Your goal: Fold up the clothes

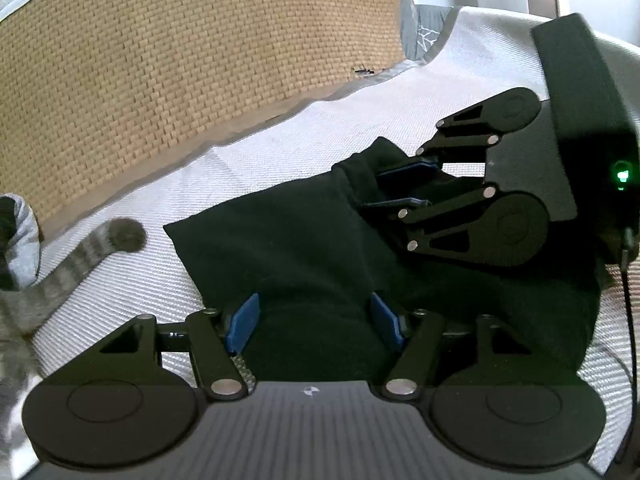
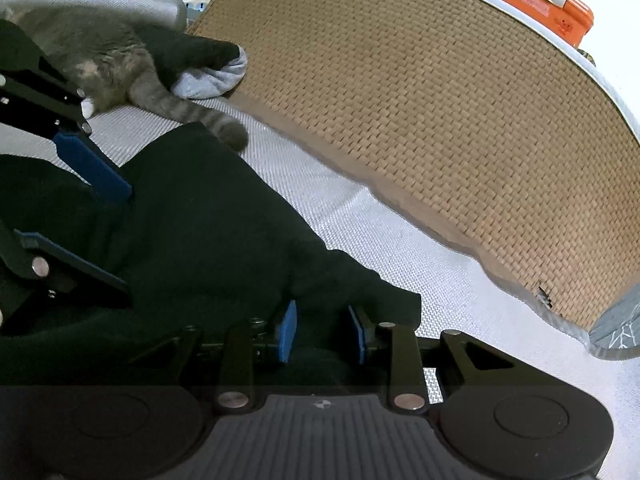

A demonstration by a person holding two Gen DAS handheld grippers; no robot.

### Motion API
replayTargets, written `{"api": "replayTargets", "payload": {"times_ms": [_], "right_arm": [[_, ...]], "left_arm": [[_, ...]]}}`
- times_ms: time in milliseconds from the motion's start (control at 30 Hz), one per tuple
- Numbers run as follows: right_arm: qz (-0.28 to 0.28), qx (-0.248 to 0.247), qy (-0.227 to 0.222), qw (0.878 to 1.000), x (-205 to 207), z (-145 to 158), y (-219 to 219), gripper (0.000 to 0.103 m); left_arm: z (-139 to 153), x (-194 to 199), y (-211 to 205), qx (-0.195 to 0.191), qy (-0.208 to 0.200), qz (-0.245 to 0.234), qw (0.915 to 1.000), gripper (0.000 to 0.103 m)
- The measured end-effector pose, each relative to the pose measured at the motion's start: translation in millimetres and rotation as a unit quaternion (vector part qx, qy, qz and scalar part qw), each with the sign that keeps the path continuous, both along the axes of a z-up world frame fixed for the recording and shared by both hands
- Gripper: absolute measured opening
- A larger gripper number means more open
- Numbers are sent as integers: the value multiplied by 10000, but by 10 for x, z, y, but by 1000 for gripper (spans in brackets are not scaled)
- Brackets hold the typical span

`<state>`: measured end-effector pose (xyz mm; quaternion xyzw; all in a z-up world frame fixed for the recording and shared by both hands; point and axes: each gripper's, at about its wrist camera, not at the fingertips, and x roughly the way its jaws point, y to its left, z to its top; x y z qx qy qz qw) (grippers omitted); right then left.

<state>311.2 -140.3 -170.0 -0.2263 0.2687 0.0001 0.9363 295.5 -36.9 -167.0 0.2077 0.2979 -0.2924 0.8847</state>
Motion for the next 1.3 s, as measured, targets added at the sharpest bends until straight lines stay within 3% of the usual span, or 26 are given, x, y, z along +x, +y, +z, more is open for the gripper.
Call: {"api": "replayTargets", "payload": {"times_ms": [67, 200, 333, 500, 633, 767, 867, 967, 1133, 1300], "right_arm": [[-11, 66, 67, 10000, 13, 30, -13, 33], [-72, 421, 230, 9988, -9, 220, -105, 32], [-87, 1201, -314, 9922, -319, 537, -257, 32], [-153, 1733, -454, 9837, -713, 731, -257, 32], [73, 1614, -421, 9860, -928, 640, -41, 32], [-74, 1605, -399, 9862, -904, 552, 99, 32], [-260, 1953, -462, 9793, -851, 597, 90, 32], [-89, 2386, -474, 9699, -793, 604, 77, 37], [-305, 2095, -361, 9767, -652, 403, 201, 42], [-372, 1992, -454, 9782, -564, 187, 162, 42]], "left_arm": [[68, -61, 54, -43, 69, -83, 9999, 57], [226, -220, 182, -161, 136, -423, 9989, 56], [316, -328, 274, -164, 225, -572, 9980, 50], [444, -427, 360, -239, 295, -697, 9968, 44], [531, -515, 397, -194, 148, -725, 9971, 42], [650, -581, 494, -284, -153, -525, 9981, 42], [740, -631, 566, -351, -378, -374, 9980, 42], [762, -657, 728, -490, -417, -122, 9979, 43], [673, -704, 1062, -710, -492, 520, 9949, 42], [717, -783, 1140, -803, -731, 643, 9920, 42]]}}
